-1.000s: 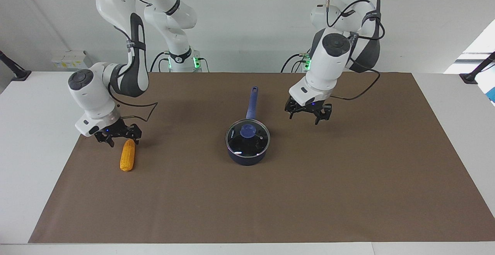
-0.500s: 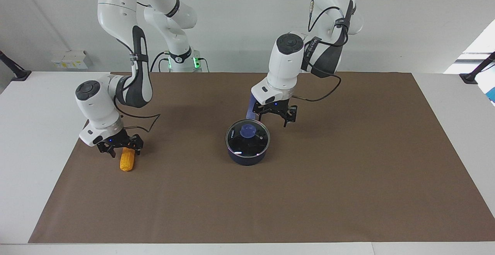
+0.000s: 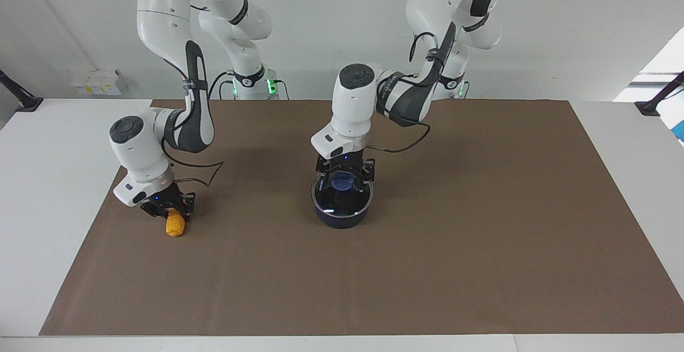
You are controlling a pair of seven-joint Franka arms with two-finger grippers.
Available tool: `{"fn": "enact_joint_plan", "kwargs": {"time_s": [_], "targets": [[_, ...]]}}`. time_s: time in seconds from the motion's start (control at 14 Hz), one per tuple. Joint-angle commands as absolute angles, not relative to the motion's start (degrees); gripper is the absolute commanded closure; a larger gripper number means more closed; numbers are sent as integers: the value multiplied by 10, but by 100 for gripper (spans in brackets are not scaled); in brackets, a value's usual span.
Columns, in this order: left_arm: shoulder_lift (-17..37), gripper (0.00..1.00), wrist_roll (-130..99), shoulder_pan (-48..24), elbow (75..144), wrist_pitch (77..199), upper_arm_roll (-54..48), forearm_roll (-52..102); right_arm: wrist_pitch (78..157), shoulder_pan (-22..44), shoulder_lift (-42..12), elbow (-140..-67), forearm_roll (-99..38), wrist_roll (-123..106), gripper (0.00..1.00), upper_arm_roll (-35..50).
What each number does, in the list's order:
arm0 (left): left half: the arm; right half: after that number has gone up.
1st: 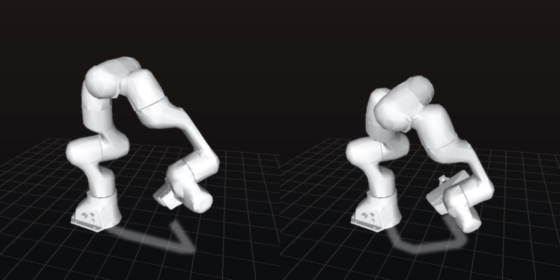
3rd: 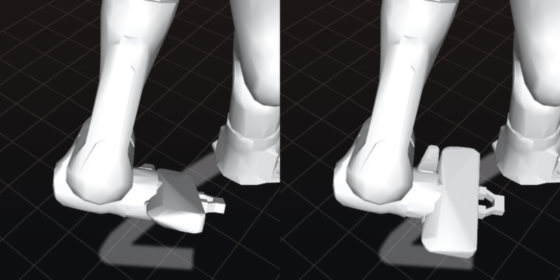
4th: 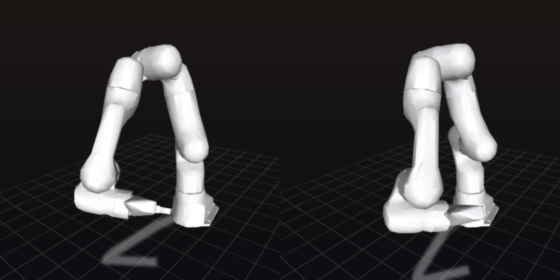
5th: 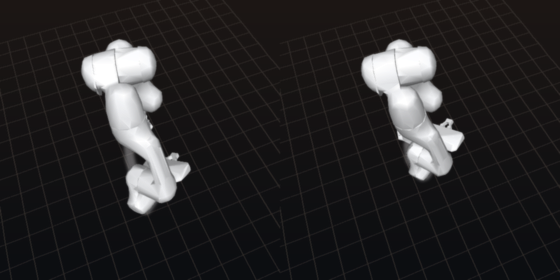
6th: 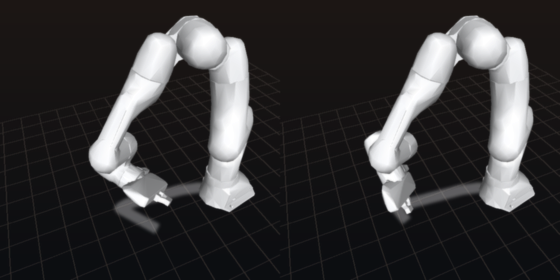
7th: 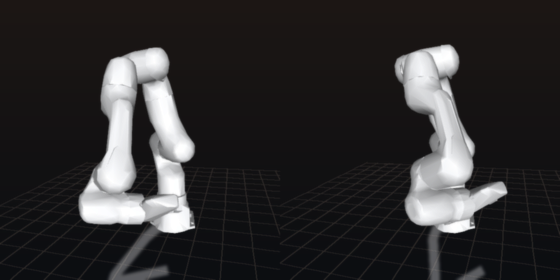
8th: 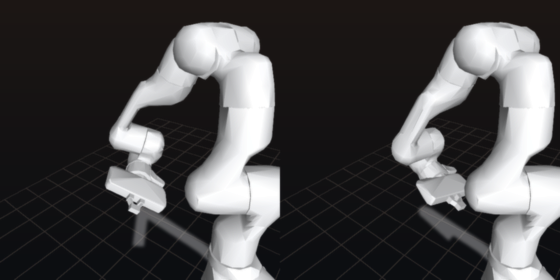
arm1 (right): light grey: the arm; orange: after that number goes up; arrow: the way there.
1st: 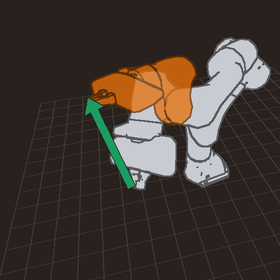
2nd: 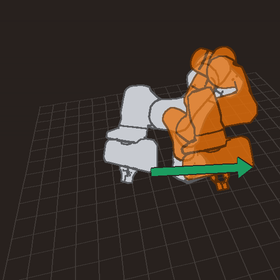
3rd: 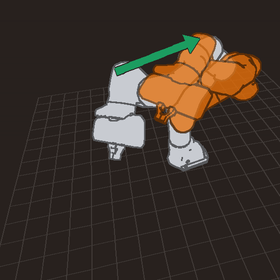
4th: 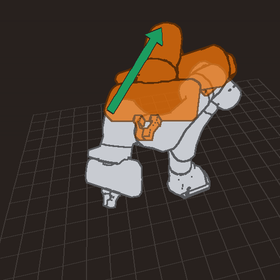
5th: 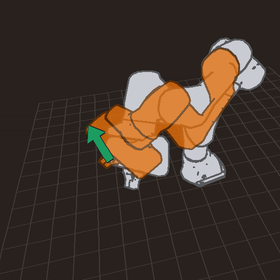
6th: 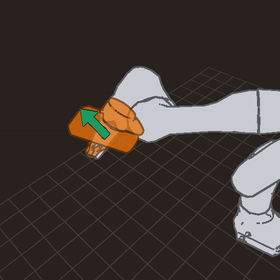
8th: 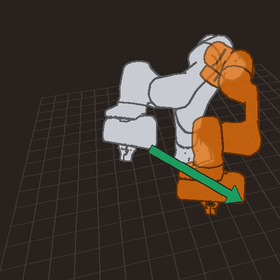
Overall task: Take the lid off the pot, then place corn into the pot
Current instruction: 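Grasp the blue lid knob with the left gripper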
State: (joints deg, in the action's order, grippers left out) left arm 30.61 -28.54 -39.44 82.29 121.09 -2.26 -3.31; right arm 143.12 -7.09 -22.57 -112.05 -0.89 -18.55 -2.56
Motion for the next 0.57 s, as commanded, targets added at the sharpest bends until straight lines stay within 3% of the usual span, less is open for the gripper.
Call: {"fn": "enact_joint_plan", "kwargs": {"time_s": [0.0, 0.36, 0.43, 0.5], "targets": [[315, 0, -296, -404, 802, 1196, -10, -48, 1435, -75, -233, -1113, -14, -203, 100, -21], [311, 0, -297, -408, 798, 1167, -10, -62, 1434, -74, -233, -1114, -14, -203, 100, -20], [311, 1, -301, -408, 798, 1168, -10, -62, 1434, -74, -233, -1114, -14, -203, 100, -20], [311, 9, -315, -409, 798, 1170, -10, -62, 1434, -74, -233, -1114, -14, -203, 100, -20]]}}
